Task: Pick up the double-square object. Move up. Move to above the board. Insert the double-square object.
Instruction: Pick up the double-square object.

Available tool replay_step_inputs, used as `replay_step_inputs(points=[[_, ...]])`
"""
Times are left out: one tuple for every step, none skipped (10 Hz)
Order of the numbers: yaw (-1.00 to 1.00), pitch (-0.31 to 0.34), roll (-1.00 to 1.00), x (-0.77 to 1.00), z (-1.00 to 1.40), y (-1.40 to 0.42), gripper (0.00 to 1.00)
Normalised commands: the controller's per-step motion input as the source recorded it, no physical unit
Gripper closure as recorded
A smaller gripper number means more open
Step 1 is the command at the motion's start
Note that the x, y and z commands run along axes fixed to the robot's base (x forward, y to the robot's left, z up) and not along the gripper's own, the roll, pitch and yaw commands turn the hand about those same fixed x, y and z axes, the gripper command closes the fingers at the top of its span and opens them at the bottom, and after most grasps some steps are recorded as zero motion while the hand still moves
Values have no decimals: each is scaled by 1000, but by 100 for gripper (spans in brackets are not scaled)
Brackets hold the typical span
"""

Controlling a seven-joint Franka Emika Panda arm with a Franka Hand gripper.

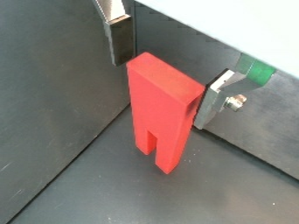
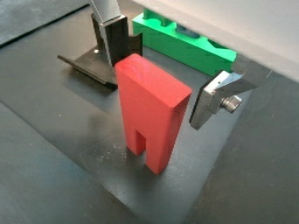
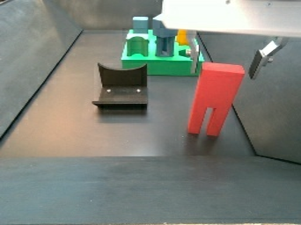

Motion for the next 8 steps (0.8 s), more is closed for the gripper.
replay_step_inputs(points=[[-69,-106,-81,0,-317,0,0],[-57,-107,-49,0,-349,0,0],[-71,-71,-23,29,-326,0,0],[-97,-50,-19,54,-274,0,0],[-94,-29,-7,14,-146,0,0],[-123,-29,0,0,-69,0,0],[-54,-16,0,0,-14,43,0],[-9,14,156,140,0,26,0]])
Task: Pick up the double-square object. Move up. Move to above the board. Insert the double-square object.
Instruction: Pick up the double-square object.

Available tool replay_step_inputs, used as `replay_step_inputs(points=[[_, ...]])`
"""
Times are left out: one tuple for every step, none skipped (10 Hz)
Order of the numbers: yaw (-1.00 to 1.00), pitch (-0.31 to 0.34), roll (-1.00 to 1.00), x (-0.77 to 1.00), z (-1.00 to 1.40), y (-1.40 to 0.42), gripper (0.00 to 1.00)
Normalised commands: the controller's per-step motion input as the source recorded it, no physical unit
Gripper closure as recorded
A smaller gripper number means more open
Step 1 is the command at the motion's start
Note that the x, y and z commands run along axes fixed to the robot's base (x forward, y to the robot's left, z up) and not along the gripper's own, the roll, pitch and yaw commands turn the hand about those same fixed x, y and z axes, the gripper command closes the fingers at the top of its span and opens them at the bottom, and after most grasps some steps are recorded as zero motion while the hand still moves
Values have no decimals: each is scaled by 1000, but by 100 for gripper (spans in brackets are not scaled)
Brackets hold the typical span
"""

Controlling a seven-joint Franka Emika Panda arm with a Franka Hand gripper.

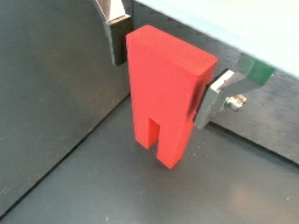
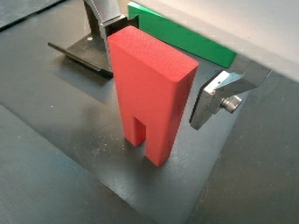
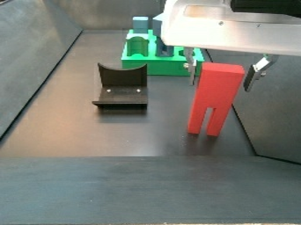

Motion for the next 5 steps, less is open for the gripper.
replay_step_inputs(points=[[0,0,234,0,0,0,0],[0,-31,31,0,0,0,0],[0,-34,0,-34,0,0,0],[0,0,0,0,0,31,0],[-100,74,141,260,-74,6,0]])
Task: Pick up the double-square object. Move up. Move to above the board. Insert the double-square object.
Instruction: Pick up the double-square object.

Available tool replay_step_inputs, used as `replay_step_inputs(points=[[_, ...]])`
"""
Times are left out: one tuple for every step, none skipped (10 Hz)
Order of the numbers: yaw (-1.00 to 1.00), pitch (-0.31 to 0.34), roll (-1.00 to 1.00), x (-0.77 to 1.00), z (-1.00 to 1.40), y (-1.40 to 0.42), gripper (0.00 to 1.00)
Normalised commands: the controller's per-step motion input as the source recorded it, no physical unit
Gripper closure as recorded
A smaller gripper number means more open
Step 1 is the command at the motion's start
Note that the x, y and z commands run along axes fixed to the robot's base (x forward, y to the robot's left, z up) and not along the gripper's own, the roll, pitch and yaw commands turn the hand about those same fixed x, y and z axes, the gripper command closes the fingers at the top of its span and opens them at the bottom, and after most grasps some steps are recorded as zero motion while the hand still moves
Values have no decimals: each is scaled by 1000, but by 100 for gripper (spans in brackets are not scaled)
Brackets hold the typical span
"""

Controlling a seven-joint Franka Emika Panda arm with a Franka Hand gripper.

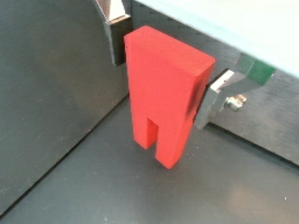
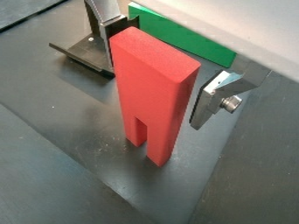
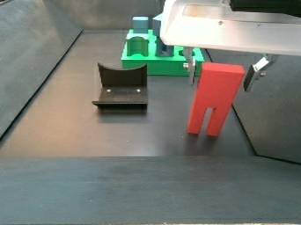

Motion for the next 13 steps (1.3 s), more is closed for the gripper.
replay_step_inputs(points=[[-3,0,0,34,0,0,0],[0,0,0,0,0,0,0],[0,0,0,0,0,0,100],[0,0,0,0,0,0,100],[0,0,0,0,0,0,100],[0,0,0,0,0,0,100],[0,0,0,0,0,0,100],[0,0,0,0,0,0,100],[0,0,0,0,0,0,100],[0,0,0,0,0,0,100],[0,0,0,0,0,0,100],[0,0,0,0,0,0,100],[0,0,0,0,0,0,100]])
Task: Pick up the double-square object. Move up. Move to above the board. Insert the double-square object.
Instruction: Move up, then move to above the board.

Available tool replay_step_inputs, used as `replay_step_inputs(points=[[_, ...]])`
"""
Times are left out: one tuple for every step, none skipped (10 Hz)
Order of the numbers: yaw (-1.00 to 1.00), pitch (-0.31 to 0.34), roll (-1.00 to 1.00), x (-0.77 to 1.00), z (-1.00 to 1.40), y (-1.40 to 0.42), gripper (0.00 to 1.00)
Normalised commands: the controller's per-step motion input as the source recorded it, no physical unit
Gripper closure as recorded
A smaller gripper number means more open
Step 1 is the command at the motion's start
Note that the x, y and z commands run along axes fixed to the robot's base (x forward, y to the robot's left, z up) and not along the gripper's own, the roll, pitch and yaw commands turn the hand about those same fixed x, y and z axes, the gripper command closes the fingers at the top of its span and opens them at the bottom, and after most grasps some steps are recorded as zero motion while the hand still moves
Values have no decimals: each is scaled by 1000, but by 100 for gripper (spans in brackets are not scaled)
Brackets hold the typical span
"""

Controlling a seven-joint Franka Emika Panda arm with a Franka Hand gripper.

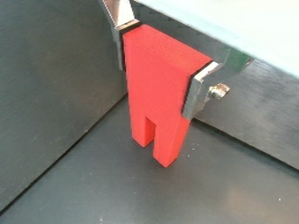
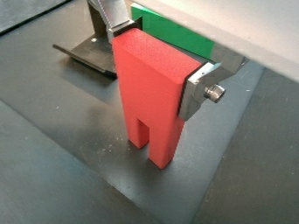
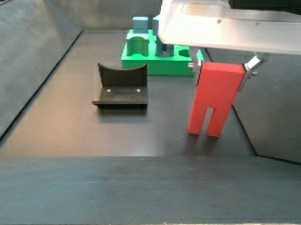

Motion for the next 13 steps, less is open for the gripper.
replay_step_inputs(points=[[0,0,0,0,833,0,100],[-55,37,-20,-53,786,-79,100],[-58,61,-10,-80,696,-74,100],[-53,65,22,-65,581,-42,100],[-33,70,55,-41,401,-9,100],[-10,76,60,-25,258,-6,100],[22,155,-122,107,1000,-504,100],[25,157,-118,114,1000,-514,100],[27,142,-77,100,1000,-441,100],[20,125,-48,88,1000,-385,100],[16,106,-25,79,1000,-341,100],[16,96,-6,72,1000,-301,100],[16,87,15,62,1000,-247,100]])
